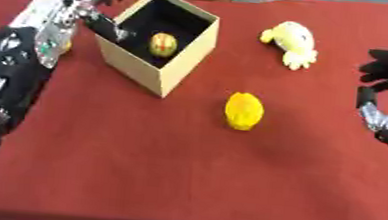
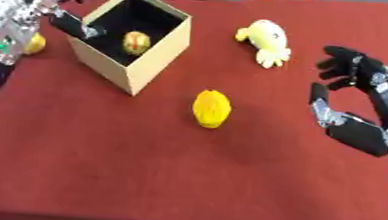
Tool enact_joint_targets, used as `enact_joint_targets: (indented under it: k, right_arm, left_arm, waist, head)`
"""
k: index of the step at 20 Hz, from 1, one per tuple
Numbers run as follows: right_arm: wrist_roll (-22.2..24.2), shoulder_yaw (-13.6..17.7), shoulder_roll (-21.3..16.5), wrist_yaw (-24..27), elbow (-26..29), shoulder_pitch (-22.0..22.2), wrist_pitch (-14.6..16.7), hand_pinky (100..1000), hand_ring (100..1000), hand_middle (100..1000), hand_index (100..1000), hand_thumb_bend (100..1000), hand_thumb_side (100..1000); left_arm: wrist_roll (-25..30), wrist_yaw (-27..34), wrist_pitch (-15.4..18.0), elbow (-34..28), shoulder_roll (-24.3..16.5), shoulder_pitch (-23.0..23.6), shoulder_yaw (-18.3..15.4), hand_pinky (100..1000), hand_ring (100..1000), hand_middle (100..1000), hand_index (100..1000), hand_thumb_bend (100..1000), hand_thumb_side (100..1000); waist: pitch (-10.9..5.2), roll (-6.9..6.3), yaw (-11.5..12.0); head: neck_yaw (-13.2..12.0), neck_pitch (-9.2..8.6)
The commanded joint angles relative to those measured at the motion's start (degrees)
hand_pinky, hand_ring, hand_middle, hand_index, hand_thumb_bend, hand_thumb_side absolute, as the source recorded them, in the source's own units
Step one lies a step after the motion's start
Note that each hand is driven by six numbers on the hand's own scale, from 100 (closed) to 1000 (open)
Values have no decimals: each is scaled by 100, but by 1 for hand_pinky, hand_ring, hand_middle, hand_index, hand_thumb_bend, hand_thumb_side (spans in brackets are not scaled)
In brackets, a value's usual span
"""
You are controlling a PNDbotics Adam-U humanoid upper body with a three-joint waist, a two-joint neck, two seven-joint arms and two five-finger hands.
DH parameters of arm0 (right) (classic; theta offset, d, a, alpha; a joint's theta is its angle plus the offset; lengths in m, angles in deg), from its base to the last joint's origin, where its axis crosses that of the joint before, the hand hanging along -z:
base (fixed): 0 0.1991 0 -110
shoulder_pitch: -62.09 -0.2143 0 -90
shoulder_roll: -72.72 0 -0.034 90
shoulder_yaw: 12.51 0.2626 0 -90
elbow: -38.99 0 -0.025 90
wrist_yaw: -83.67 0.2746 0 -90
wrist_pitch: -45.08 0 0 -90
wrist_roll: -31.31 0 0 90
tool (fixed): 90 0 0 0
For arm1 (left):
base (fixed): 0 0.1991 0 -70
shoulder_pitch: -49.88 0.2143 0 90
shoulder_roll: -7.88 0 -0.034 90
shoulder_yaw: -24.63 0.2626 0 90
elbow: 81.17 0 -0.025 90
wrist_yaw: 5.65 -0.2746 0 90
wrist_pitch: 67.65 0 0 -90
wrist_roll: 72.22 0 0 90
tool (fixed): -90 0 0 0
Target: Pick up objects on the table and place them in the box.
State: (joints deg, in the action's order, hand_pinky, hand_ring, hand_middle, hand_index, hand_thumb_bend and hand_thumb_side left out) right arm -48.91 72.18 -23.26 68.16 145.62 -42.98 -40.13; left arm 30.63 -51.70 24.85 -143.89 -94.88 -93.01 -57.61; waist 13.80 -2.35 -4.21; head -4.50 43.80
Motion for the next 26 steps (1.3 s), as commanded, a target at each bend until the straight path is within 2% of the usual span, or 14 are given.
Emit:
enact_joint_targets:
  k: [1,7,10,15,18,19,26]
  right_arm:
    - [-14,66,-113,-16,32,-28,10,649,720,710,893,100,344]
    - [-20,80,-116,-25,25,-18,11,649,720,709,893,100,345]
    - [-23,83,-120,-26,25,-17,11,649,720,709,893,100,345]
    - [-13,79,-117,-25,23,-19,16,649,720,709,894,100,345]
    - [-18,86,-122,-26,24,-10,15,649,719,709,894,100,345]
    - [-19,86,-120,-25,25,-9,15,649,719,709,894,100,345]
    - [-1,70,-100,-16,25,-13,20,650,719,709,894,100,346]
  left_arm:
    - [-15,406,-196,-418,-613,48,-228,693,589,620,809,519,205]
    - [-206,1151,-428,-577,-939,447,-515,686,579,611,811,504,213]
    - [-260,1207,-531,-519,-1069,597,-556,689,586,617,811,513,203]
    - [-8,420,-695,375,-1049,673,-577,711,632,664,823,539,155]
    - [108,-33,-601,976,-937,590,-605,720,653,677,823,577,126]
    - [136,-146,-550,1129,-899,556,-602,727,664,687,825,562,137]
    - [144,-796,-377,1780,-613,304,-624,734,682,701,832,561,130]
  waist:
    - [-139,-50,15]
    - [-122,-60,2]
    - [-120,-66,-3]
    - [-131,-65,-23]
    - [-132,-48,-33]
    - [-131,-45,-36]
    - [-114,-19,-52]
  head:
    - [35,4]
    - [91,-42]
    - [101,-47]
    - [126,-71]
    - [129,-86]
    - [129,-82]
    - [121,-69]
